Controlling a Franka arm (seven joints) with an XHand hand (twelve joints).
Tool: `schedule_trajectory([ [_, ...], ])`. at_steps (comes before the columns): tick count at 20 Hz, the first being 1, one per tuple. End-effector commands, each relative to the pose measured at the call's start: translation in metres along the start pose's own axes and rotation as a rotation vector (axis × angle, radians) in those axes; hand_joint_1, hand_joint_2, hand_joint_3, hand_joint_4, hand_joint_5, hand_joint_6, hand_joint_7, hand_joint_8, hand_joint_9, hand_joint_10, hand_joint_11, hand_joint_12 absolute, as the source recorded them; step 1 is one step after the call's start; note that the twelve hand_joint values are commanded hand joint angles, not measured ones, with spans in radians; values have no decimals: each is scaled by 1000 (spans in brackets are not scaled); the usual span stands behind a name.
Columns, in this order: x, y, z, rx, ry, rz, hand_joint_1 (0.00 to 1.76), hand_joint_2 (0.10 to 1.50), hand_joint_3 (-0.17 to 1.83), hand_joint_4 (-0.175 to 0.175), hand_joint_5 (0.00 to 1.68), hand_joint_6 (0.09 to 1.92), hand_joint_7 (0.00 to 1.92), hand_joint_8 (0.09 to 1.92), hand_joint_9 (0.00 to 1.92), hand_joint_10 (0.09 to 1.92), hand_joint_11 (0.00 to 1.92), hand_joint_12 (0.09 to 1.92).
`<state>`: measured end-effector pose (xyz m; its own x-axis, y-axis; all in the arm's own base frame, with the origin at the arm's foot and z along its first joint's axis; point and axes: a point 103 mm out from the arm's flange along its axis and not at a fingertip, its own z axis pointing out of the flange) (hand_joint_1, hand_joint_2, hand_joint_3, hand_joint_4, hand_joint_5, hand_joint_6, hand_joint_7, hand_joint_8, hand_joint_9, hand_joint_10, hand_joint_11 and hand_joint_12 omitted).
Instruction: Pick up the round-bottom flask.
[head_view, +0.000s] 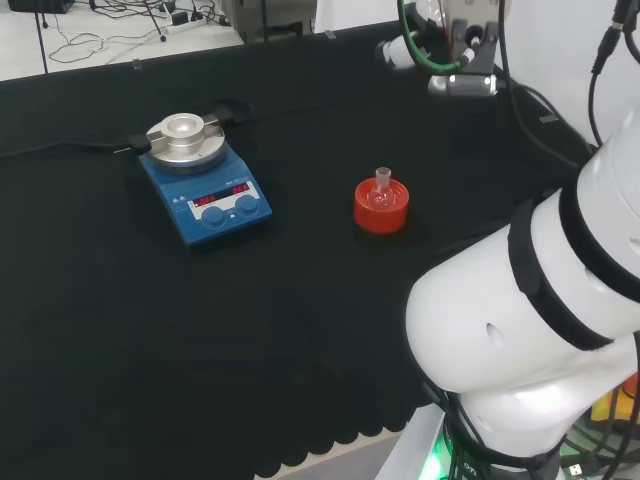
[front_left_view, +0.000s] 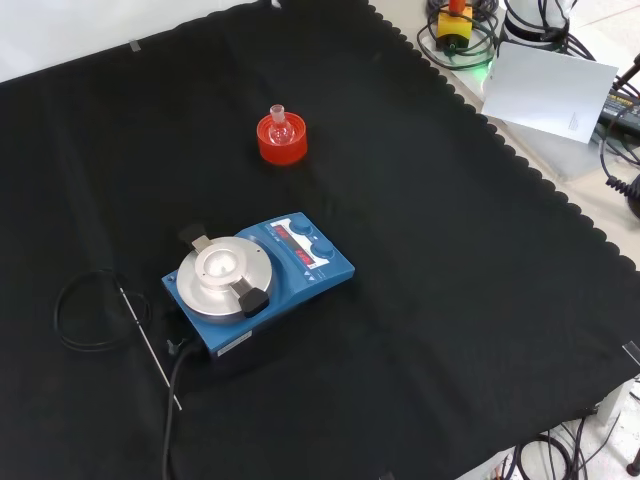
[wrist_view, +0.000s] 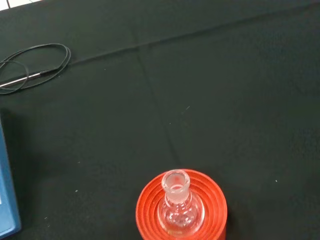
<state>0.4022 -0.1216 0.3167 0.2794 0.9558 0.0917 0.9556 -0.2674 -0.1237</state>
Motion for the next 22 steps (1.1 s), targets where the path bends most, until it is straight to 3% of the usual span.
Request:
schedule_trajectory([
  [1,-9,12,48,0,23,-6,664,909,307,-57,423,250,191,662,312,712,0,1397],
  [7,-3,18,81,53,48,1,737,796,444,-59,475,220,219,672,346,707,0,1414],
  [12,0,24,101,79,81,-22,779,738,492,-61,523,245,238,679,371,707,7,1423],
  [17,-8,29,123,135,113,-6,831,659,588,-66,582,428,267,681,414,689,47,1416],
  [22,-14,32,136,140,124,-27,866,633,614,-69,590,559,289,691,452,690,78,1413],
])
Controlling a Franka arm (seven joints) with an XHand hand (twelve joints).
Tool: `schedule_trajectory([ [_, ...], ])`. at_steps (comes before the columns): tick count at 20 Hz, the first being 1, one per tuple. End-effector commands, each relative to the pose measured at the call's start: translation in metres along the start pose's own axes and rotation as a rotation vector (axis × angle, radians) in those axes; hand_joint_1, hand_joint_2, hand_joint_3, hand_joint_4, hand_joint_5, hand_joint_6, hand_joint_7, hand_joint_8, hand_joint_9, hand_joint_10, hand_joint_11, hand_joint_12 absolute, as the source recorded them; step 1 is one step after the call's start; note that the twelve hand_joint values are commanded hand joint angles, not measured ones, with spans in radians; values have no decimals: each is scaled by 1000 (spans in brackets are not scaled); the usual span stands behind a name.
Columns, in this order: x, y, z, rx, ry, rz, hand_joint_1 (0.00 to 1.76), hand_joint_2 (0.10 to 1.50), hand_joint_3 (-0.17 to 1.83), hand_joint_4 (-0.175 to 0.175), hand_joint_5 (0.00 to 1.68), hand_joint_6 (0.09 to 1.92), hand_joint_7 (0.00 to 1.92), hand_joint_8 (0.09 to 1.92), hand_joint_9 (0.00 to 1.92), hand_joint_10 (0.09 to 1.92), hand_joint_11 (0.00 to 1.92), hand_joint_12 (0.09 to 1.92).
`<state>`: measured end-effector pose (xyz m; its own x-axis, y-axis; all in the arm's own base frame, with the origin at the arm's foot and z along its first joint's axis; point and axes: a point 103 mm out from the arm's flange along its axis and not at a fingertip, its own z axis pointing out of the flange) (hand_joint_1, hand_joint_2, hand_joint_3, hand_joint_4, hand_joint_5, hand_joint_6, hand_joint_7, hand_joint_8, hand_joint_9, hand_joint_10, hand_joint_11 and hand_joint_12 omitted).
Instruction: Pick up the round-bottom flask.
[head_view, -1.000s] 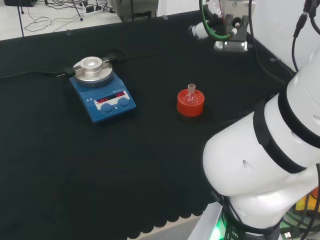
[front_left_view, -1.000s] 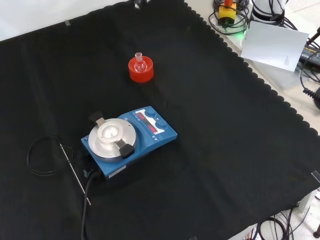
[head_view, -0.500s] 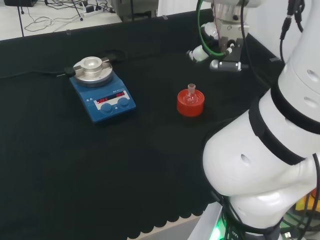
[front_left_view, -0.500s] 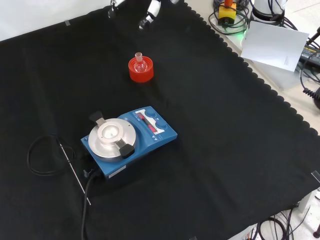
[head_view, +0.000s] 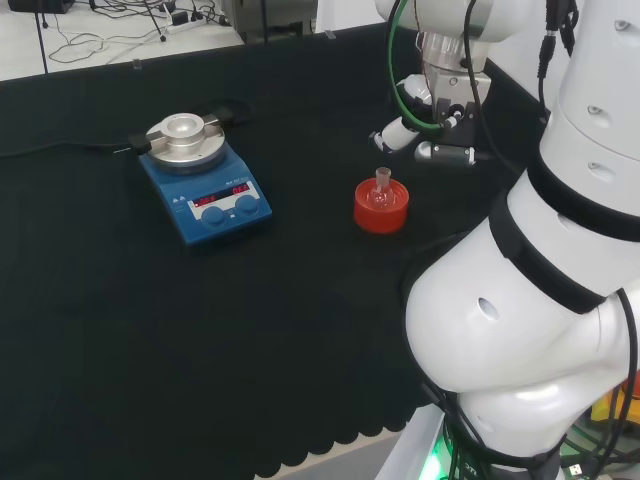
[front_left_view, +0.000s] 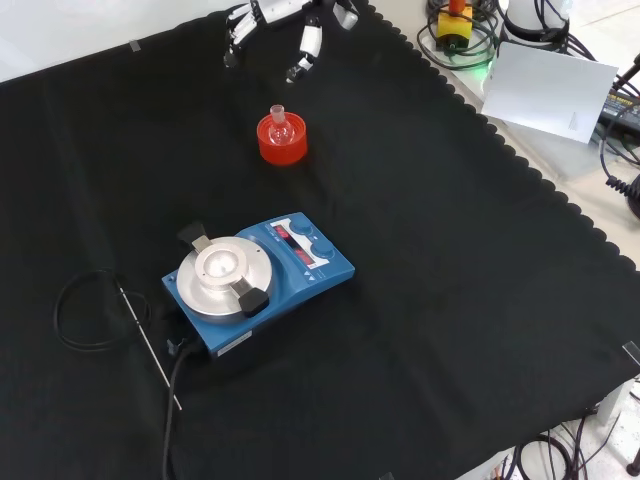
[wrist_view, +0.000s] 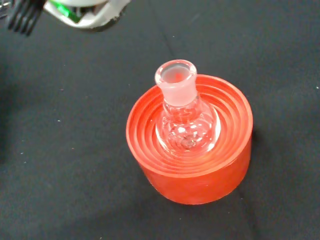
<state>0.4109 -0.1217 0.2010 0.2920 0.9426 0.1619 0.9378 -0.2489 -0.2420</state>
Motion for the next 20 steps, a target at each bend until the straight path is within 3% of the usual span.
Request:
schedule_trajectory([
  [1,-9,13,22,23,54,-37,878,628,615,-70,600,574,297,694,461,691,86,1413],
  [12,-16,18,46,43,65,-49,907,597,681,-72,664,702,348,698,513,668,135,1405],
  [20,-10,18,57,20,53,-71,910,584,695,-73,681,732,373,704,530,665,157,1403],
])
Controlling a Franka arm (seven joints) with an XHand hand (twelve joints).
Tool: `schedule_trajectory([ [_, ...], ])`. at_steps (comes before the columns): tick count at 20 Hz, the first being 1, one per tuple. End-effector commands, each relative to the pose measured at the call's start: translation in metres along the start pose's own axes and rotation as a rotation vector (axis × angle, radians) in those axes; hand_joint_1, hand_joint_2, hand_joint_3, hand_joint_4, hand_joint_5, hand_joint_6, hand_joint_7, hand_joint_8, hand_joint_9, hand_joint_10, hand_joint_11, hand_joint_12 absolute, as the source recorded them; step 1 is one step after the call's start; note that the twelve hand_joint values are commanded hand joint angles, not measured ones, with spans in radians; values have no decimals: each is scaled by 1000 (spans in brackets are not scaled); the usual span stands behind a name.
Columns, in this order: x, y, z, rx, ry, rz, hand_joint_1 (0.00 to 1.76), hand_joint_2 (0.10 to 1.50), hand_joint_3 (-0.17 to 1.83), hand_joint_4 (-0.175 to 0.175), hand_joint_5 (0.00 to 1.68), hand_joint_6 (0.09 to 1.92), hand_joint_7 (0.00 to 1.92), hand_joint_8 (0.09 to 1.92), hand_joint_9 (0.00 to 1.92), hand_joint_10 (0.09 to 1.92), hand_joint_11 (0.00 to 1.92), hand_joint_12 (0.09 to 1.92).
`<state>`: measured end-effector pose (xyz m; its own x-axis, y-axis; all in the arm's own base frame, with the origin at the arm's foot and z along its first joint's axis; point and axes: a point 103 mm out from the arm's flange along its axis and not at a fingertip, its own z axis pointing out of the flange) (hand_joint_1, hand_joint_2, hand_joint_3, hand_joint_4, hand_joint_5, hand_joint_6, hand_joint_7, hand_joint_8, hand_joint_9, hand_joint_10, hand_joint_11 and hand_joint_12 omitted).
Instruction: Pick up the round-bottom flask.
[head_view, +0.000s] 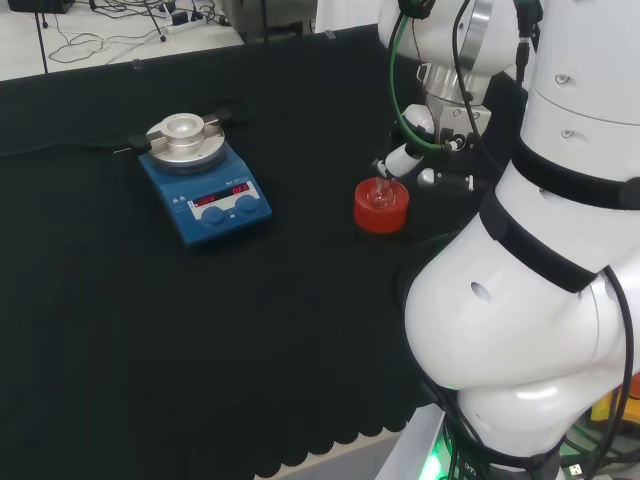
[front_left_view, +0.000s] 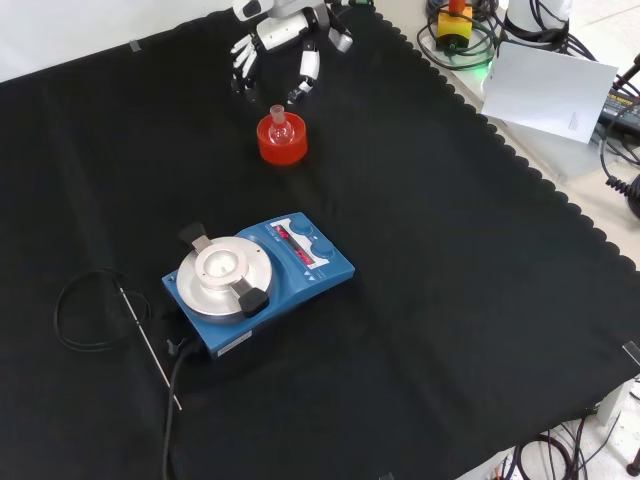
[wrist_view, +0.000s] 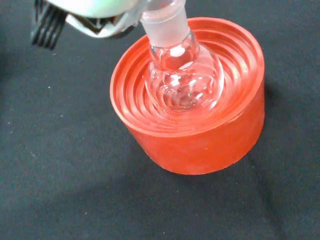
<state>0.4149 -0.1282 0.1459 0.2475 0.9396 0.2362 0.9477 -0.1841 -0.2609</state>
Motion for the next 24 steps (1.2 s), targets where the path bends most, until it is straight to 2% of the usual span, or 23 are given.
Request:
schedule_trajectory([
  [1,3,0,8,-18,-14,-13,910,582,695,-73,681,734,375,704,531,665,159,1403],
  [10,2,2,18,-38,-51,-4,915,569,696,-73,671,744,381,704,535,661,169,1400],
  [22,4,12,32,-22,-55,12,930,567,698,-75,669,762,380,705,537,658,197,1390],
  [24,12,10,36,-30,-66,18,931,569,698,-76,671,764,380,705,538,658,199,1389],
])
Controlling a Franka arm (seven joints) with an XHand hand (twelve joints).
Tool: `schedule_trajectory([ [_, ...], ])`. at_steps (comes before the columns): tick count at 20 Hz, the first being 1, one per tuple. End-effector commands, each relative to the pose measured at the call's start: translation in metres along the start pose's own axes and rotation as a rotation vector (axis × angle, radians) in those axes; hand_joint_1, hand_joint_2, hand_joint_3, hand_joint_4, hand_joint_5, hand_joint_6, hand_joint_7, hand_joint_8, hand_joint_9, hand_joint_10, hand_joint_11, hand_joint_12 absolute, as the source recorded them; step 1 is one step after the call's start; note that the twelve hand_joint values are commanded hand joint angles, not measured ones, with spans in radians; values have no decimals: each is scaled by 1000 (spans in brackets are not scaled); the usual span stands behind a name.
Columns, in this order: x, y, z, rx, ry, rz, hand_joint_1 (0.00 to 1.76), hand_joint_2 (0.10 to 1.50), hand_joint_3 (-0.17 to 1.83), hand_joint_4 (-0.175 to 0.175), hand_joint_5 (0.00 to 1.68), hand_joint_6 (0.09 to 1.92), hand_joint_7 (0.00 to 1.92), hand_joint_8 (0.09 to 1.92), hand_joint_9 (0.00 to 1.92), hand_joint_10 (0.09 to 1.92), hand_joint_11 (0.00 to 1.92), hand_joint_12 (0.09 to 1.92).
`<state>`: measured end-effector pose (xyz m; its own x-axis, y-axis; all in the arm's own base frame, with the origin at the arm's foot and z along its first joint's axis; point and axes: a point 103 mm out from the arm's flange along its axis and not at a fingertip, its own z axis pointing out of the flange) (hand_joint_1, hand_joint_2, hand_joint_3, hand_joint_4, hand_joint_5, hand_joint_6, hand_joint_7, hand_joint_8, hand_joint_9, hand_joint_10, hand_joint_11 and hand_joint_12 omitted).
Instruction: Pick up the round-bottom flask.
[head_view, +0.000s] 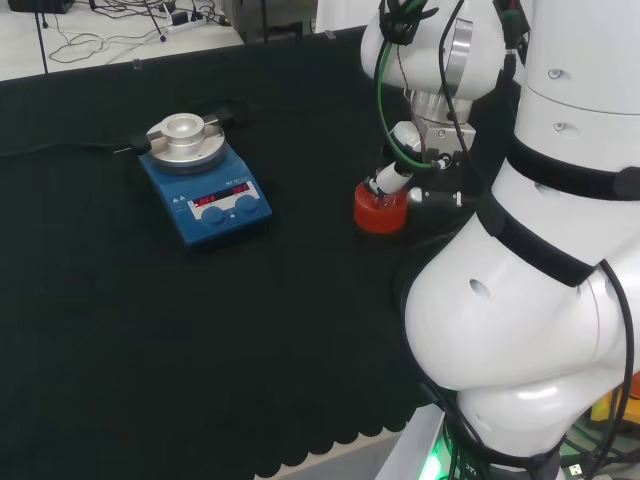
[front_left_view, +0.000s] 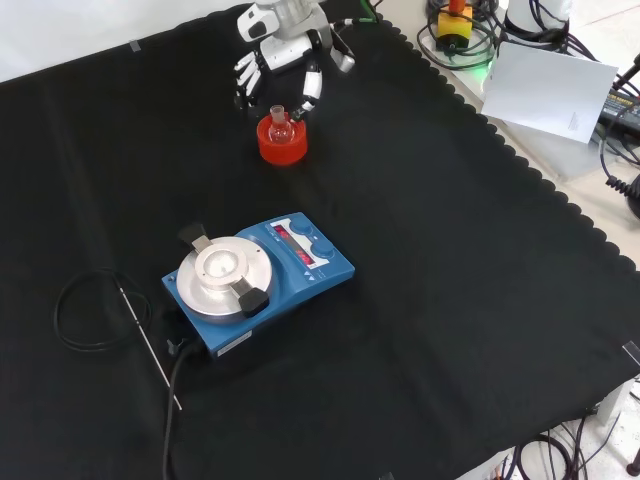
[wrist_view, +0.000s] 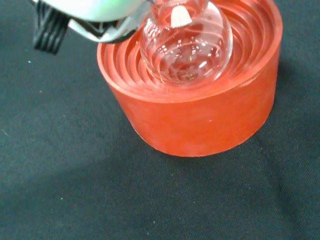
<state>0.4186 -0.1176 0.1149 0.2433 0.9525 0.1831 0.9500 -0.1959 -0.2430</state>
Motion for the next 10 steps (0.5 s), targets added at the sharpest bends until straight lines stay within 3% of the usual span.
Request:
schedule_trajectory([
  [1,8,0,4,-11,-10,14,931,570,698,-76,672,765,380,705,538,658,200,1389],
  [10,-9,3,0,-28,-2,37,944,582,698,-82,704,781,384,708,542,660,208,1387],
])
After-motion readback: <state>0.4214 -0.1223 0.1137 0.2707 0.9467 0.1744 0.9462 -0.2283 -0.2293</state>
